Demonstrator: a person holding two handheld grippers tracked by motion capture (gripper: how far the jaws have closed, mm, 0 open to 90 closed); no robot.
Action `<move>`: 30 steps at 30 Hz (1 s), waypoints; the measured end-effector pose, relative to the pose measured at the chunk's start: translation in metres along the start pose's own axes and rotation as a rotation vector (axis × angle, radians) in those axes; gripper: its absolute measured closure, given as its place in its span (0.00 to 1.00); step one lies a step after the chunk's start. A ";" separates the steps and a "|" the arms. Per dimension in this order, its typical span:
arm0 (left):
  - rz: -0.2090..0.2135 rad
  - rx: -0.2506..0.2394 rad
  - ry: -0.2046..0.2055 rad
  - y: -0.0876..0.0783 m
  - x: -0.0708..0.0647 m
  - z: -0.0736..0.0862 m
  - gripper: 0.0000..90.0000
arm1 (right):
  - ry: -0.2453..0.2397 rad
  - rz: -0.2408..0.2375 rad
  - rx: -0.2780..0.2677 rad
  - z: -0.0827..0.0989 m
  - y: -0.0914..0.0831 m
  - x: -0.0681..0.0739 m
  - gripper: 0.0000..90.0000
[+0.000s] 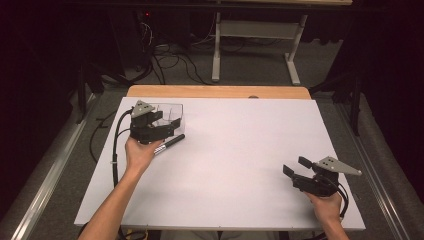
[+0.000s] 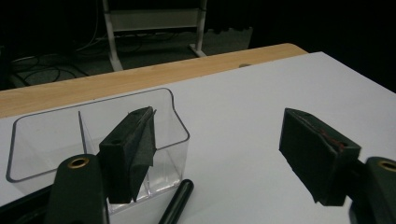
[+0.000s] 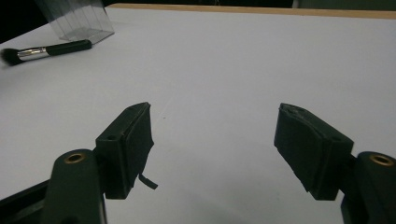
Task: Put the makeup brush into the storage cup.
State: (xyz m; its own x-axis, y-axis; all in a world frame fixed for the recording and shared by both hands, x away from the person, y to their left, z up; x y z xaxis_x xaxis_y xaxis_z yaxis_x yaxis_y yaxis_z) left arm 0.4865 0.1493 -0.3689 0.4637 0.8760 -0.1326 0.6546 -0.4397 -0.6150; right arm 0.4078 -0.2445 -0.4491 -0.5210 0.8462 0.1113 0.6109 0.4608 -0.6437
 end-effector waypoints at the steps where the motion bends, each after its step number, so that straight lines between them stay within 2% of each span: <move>1: 0.001 -0.001 -0.001 0.001 0.000 -0.001 0.31 | 0.000 0.001 -0.002 0.000 0.000 0.000 0.33; 6: 0.000 0.008 0.005 0.007 0.002 -0.004 0.31 | 0.007 0.001 0.000 0.000 0.000 -0.001 0.33; 13: 0.004 0.024 -0.019 0.013 0.006 -0.008 0.31 | 0.005 0.000 0.000 0.000 0.000 -0.001 0.33; 15: -0.001 0.027 -0.015 0.014 0.007 -0.009 0.31 | 0.009 0.000 -0.001 0.000 0.000 -0.001 0.33; 21: 0.005 0.037 -0.026 0.014 0.006 -0.008 0.34 | 0.004 -0.001 -0.002 0.000 0.000 -0.001 0.33; 25: -0.009 0.041 -0.047 0.012 0.009 -0.008 0.37 | 0.008 0.000 -0.003 0.000 -0.001 -0.001 0.33; 30: -0.023 0.052 -0.046 0.011 0.012 -0.007 0.38 | 0.004 0.001 0.001 0.000 0.000 -0.001 0.33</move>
State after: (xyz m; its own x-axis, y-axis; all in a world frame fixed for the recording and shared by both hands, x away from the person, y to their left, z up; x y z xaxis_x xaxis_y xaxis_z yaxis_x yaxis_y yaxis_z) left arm 0.5032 0.1539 -0.3721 0.4203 0.8945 -0.1526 0.6323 -0.4093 -0.6577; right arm 0.4081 -0.2452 -0.4494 -0.5181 0.8478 0.1131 0.6113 0.4595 -0.6444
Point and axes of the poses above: each handheld gripper's, and its own axes: y roughly forward along the jaws, z roughly out of its underside, x roughly to its left, the point moved 10 cm from there along y, roughly forward along the jaws, and after that the axes turned 14 degrees about x, right-handed, at the moved point
